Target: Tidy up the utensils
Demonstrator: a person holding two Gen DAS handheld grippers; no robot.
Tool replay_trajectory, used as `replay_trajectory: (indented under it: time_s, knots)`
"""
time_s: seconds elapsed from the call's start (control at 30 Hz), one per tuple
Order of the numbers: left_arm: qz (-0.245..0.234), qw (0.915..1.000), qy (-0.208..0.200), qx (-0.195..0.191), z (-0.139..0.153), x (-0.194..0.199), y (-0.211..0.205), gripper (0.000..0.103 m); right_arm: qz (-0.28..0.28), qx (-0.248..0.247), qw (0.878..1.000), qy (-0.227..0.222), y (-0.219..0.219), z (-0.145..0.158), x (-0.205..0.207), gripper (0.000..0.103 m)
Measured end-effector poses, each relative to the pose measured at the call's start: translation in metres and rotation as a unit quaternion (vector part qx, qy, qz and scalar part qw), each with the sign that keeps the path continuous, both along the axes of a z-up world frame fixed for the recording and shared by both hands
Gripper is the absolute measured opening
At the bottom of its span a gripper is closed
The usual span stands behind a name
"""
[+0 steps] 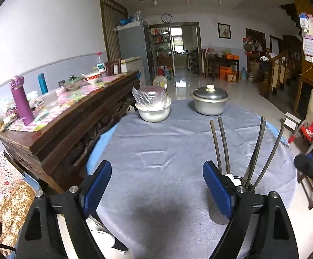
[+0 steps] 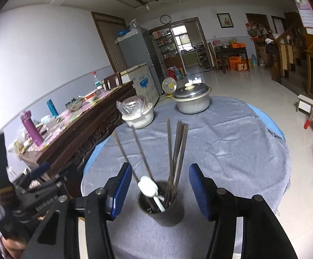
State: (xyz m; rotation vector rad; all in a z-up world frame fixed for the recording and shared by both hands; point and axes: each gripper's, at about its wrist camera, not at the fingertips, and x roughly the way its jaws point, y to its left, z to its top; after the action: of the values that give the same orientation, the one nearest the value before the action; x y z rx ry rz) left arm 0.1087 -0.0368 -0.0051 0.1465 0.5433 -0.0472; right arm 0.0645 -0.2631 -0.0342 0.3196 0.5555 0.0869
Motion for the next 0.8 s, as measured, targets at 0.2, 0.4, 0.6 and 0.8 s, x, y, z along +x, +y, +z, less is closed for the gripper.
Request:
replay_trajectory:
  time_s: [0.2,0.4,0.6,0.8]
  knots:
    - [0.021,0.9993,-0.014,0.029,0.011,-0.02,-0.001,0.091,0.004,-0.003,1.0,0.008,0.01,-0.009,-0.018,0.059]
    - [0.024,0.9991,-0.025,0.024,0.021,-0.046,0.007,0.093,-0.01,-0.034,0.999,0.006,0.026,-0.01,-0.046,0.059]
    - [0.023,0.9993,-0.028,0.013,0.025,-0.059,0.014,0.094,-0.055,-0.051,0.997,-0.008,0.027,-0.008,-0.066,0.061]
    - [0.025,0.9994,-0.021,0.01,0.02,-0.061,0.018,0.094,-0.058,-0.063,0.996,-0.005,0.035,-0.01,-0.063,0.061]
